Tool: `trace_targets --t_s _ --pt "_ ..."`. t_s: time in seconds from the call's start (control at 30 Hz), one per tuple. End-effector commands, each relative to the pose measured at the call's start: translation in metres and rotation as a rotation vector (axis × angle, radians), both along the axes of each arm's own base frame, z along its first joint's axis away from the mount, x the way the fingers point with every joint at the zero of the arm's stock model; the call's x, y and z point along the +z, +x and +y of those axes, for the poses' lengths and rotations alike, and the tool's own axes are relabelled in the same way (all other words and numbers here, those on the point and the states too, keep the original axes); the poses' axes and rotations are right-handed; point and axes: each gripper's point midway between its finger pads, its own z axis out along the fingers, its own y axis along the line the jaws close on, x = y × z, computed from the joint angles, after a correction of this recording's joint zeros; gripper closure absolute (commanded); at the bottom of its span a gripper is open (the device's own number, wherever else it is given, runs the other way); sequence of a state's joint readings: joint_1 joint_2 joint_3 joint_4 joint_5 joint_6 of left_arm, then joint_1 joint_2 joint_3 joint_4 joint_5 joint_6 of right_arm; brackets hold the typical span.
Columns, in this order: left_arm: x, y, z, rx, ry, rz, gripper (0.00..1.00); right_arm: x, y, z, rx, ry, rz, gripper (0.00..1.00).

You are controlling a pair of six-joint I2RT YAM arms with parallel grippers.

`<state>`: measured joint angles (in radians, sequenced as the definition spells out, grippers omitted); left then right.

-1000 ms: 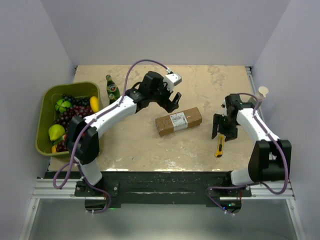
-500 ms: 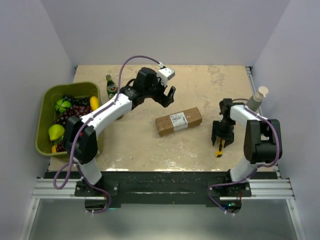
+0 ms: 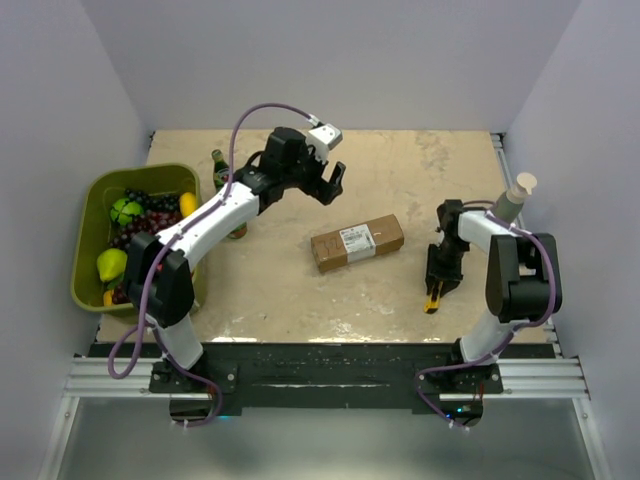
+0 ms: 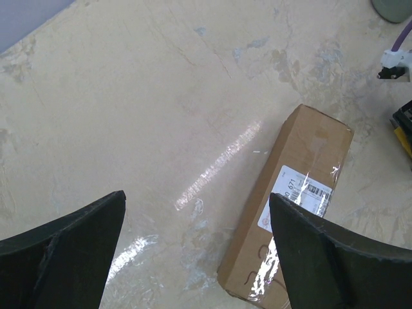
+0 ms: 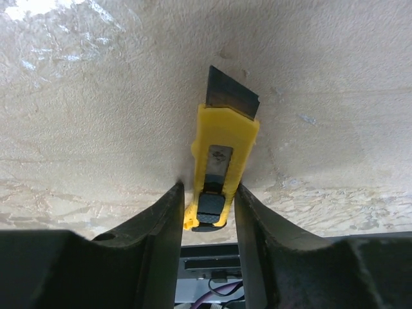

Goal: Unpack the express box
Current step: Pick up the knife from the center of the board.

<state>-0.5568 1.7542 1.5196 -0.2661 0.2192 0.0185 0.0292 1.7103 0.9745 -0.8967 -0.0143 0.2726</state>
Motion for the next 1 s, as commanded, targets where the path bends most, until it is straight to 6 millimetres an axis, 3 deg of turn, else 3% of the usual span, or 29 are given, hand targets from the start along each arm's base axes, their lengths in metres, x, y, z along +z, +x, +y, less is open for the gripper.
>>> trace_targets --t_s 0.0,0.1,0.17,0.3,0.37,0.4,0.5,0.57,0.6,0.7,0.77,0.8,0.87,0.97 --pt "0.02 0.016 -0.003 0.026 -0.037 -0.055 0.02 -0.004 0.01 0.007 -0.006 0.021 -0.065 0.64" --pt "0.026 0.018 -0.002 0.056 -0.052 -0.051 0.02 -0.009 0.012 0.011 -0.004 0.04 -0.075 0.69" --pt "0.031 0.013 -0.006 0.013 -0.06 -0.055 0.06 -0.005 0.015 0.013 0.001 0.052 -0.095 0.79" --pt "0.047 0.002 -0.007 -0.059 -0.043 -0.092 0.04 0.021 0.029 0.017 0.035 0.076 -0.187 0.88" --pt "0.052 -0.004 -0.005 -0.095 -0.027 -0.119 0.02 0.052 0.042 0.024 0.09 0.1 -0.281 0.9" --pt "0.073 -0.012 -0.005 -0.141 -0.052 -0.178 0.01 0.064 0.047 0.029 0.127 0.121 -0.32 0.92" --pt "0.111 -0.045 -0.005 -0.319 -0.146 -0.321 0.0 0.12 0.068 0.05 0.326 0.15 -0.529 0.96" --pt "0.125 -0.069 0.0 -0.398 -0.184 -0.401 0.0 0.155 0.082 0.069 0.512 0.154 -0.685 0.96" --pt "0.143 -0.072 -0.001 -0.427 -0.217 -0.491 0.0 0.175 0.084 0.076 0.57 0.162 -0.774 0.96" --pt "0.15 -0.081 -0.009 -0.483 -0.262 -0.485 0.08 0.216 0.103 0.098 0.729 0.156 -1.023 0.96" --pt "0.157 -0.07 -0.018 -0.485 -0.284 -0.434 0.14 0.237 0.116 0.113 0.814 0.154 -1.152 0.96" --pt "0.149 -0.072 -0.022 -0.485 -0.302 -0.334 0.14 0.245 0.12 0.117 0.841 0.147 -1.196 0.96" --pt "0.156 -0.065 -0.03 -0.509 -0.329 -0.288 0.15 0.265 0.131 0.129 0.909 0.11 -1.299 0.96" --pt "0.157 -0.07 -0.041 -0.601 -0.377 -0.236 0.18 0.277 0.141 0.139 0.972 0.06 -1.359 0.96"
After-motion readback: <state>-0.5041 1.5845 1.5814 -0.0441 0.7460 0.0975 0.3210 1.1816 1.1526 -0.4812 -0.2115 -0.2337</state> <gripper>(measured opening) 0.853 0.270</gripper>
